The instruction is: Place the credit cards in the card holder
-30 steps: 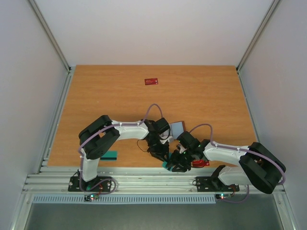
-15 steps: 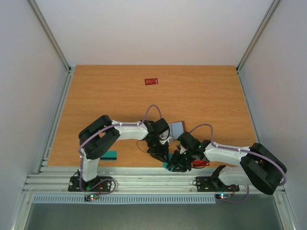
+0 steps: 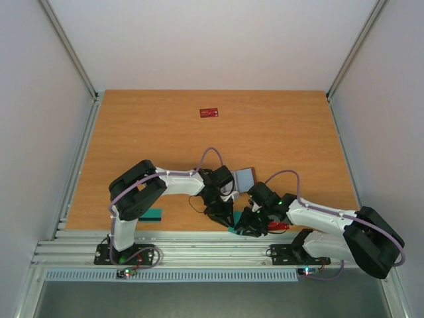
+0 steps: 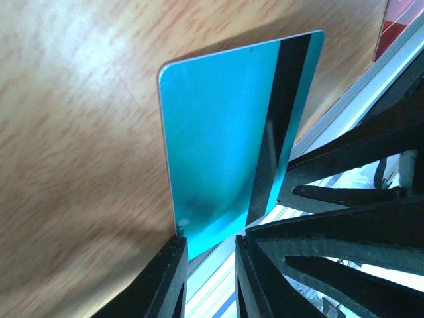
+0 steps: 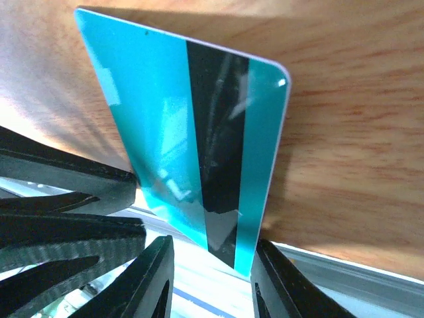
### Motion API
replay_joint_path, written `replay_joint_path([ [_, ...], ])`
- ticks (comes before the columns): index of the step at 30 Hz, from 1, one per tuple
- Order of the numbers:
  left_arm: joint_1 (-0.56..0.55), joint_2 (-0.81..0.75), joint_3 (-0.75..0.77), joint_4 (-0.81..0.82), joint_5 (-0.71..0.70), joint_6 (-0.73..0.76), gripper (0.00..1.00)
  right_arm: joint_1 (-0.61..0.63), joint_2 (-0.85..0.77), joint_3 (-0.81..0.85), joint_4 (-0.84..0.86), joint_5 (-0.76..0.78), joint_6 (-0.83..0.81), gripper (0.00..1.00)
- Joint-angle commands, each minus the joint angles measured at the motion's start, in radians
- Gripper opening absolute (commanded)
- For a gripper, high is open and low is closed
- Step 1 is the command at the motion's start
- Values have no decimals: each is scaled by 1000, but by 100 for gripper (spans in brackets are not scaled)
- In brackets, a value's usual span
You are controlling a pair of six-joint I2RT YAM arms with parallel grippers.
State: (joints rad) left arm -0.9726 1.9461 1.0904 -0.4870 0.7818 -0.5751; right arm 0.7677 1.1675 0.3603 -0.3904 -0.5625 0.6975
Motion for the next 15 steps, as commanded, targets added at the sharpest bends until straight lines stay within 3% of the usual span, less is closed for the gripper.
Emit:
replay_joint_path([
  [1,-12,36,-7,38,12,-12,22,0,-34,59,-35,52,-34,33],
  [15,-9,40,2,44,6,-19,21,-1,-38,100,-93,62,-77,16],
])
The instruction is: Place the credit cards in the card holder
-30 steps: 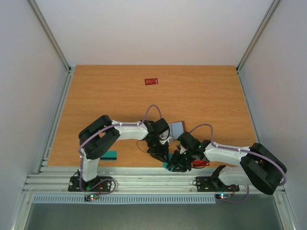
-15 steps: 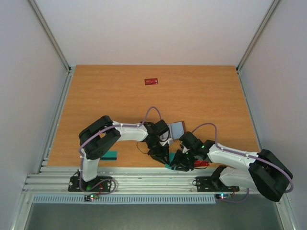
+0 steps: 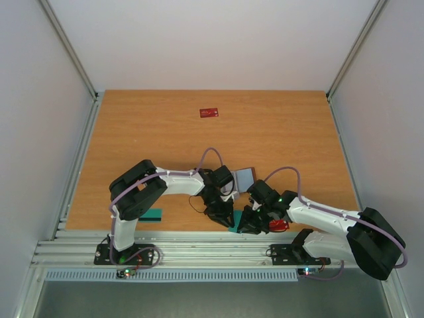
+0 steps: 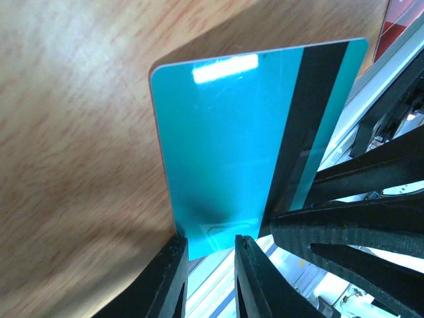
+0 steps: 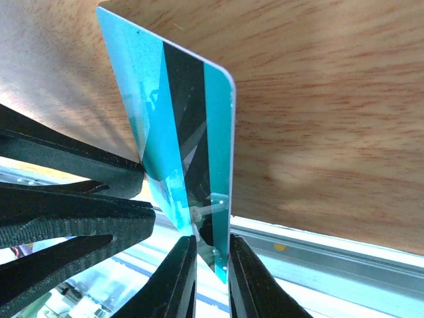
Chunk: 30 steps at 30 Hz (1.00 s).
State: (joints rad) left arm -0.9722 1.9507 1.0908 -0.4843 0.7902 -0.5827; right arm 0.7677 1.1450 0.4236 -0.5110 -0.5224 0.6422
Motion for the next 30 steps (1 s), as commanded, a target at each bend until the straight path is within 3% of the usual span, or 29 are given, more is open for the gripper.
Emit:
replay_joint_path([
  [1,-10,35,1,42,-4,-12,21,0,-16,38,29,22,-24,16],
  [6,-5,30,7,36,-8,-11,21,0,0,56,25,15,-47,12],
  [11,16,-23,-4,23,-39,-22,23,-2,-2,94,-38,35,-85,2],
  [18,38,-124,-20,4,-111,-54,24,-2,10,149,-129,51,-156,1],
  [26,58,-286,72,-218,-327,-5,28,-15,-65,260,-327,95,-283,1],
  [30,90,-370,152,-337,-438,42,38,-71,-143,348,-445,101,-377,1],
])
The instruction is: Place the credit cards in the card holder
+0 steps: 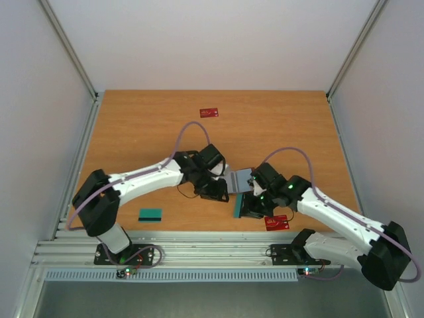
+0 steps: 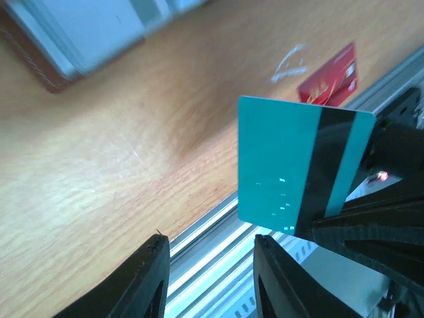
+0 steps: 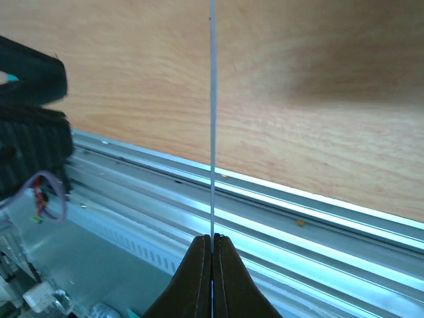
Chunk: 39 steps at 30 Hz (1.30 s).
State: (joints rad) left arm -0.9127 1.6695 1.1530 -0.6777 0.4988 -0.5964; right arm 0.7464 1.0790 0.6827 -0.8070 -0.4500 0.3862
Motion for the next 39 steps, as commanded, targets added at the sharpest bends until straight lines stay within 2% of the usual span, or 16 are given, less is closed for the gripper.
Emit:
replay_joint_path([
  [1,45,-111,105,-165,-161,62,40,-85,-94,113,-166,13,-143,1],
  [5,115,-192,174,-222,-152,90,47,-201,-132,206,-190,-92,-223,1],
  [8,180,-249,224,-224,-68,107,50,-257,-133,298,-185,-178,-286,1],
  [13,253,-346,255,-67,189,77,52,-329,-112,429,-107,-362,-327,1],
  [18,271,-398,222,174,348,-53,50,-358,-107,494,91,-551,-228,1],
  [24,274,-436,147,418,419,-224,46,-360,-98,497,253,-653,-127,1],
  [34,275,-453,131,480,403,-246,32,-360,-86,474,397,-742,-55,1],
  [39,276,-450,131,531,400,-272,26,-360,-76,479,381,-761,-76,1],
])
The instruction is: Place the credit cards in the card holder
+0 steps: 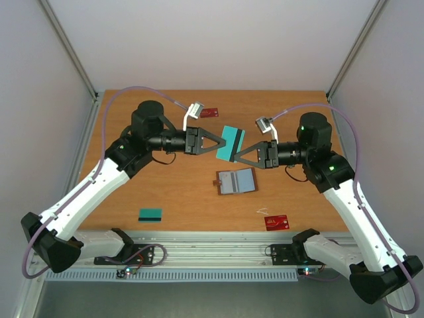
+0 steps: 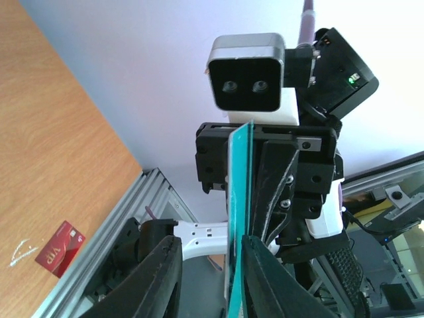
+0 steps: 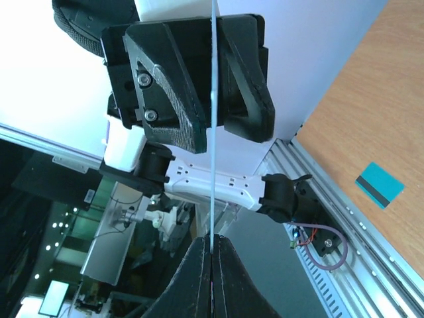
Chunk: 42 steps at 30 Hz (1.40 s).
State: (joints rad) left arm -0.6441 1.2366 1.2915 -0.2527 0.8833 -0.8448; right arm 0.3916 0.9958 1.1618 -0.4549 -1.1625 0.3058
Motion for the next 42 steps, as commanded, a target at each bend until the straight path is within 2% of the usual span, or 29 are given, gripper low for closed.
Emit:
replay_joint_path([
  [1,8,-16,-6,110,16,-28,23,-5,8,-1,25,-48,1,1],
  [8,11,-8,-7,109,30,-30,1,-6,24,12,29,-51,-9,1],
  [11,11,-8,-13,105,30,-30,0,-9,35,23,19,-47,-21,4],
  [13,11,-6,-19,95,10,-26,0,-17,45,39,-26,-20,-46,16],
  [15,12,1,-34,87,-24,-25,0,-29,60,67,-131,49,-107,36],
  [16,11,7,-44,85,-41,-28,0,-36,71,83,-202,99,-145,42],
  [18,8,25,-63,51,-92,-25,0,-53,101,99,-324,214,-210,46],
  [21,1,75,-95,-11,-165,6,0,-92,161,88,-468,398,-253,45],
  [23,-11,126,-105,-47,-213,40,0,-123,196,55,-517,488,-265,40],
  [30,-20,367,-110,-65,-218,117,0,-152,328,-49,-428,536,-285,36],
  [35,-9,511,-63,-128,-199,211,0,-153,470,-96,-317,462,-290,31],
  [39,14,581,-61,-93,-166,219,0,-153,581,-93,-276,437,-289,21],
  [42,17,633,-33,-81,-135,226,0,-153,650,-76,-293,457,-335,17],
])
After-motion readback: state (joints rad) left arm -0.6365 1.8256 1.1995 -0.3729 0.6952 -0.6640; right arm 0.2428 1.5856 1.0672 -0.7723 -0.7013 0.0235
